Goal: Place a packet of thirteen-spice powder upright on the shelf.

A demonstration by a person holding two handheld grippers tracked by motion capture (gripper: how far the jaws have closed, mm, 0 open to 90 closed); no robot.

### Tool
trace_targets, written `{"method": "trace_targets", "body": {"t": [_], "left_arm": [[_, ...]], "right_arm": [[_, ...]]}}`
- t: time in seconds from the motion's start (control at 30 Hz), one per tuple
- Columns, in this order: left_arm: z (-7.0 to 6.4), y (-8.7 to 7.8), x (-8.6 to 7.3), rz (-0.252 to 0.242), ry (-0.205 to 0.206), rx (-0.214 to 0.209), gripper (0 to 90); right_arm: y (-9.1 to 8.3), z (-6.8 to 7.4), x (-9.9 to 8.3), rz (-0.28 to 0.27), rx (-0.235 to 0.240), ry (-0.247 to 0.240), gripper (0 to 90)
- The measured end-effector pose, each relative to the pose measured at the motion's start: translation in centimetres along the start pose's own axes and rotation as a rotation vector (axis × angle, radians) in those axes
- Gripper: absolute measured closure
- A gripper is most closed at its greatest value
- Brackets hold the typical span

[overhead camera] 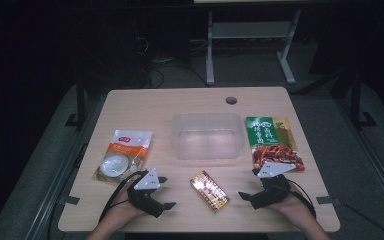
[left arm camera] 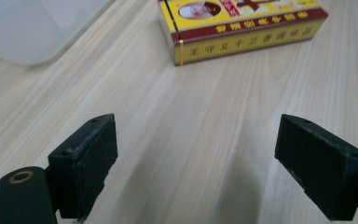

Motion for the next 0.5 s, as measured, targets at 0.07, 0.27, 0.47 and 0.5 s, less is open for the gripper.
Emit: {"method": "trace_targets", "body": {"t": [0.07, 0.27, 0.47, 0.5], "left_arm": [[0.1, -0.1, -0.2, 0.005, -0.009, -0.001, 12.9], [0.3, -0.4, 0.2, -0.011, -0.027, -0.003, 24.2], [0.4, -0.9, 1.5, -0.035, -0.04, -0.019, 56.0], [0.5, -0.8, 1.7, -0.028, -0.03, -0.012, 60.1]], "right_arm": [[-0.2, -0.5, -0.2, 0.0, -0.011, 0.018, 5.8], [-0.5, -1.0, -0.1, -0.02, -0.017, 0.042, 5.8], [-0.4, -0.8, -0.2, -0.002, 0.009, 0.047, 13.8], [-0.3, -0.7, -0.2, 0.002, 0.025, 0.048, 14.7]]}}
Point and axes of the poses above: each handheld gripper's, and its own axes: y roughly forward along the jaws, x roughly out of its top, z roughly to its left, the point moved 8 cm from there along y, roughly forward along the jaws, and after that the axes turned 1 degree about -y, right-handed, at the moved point
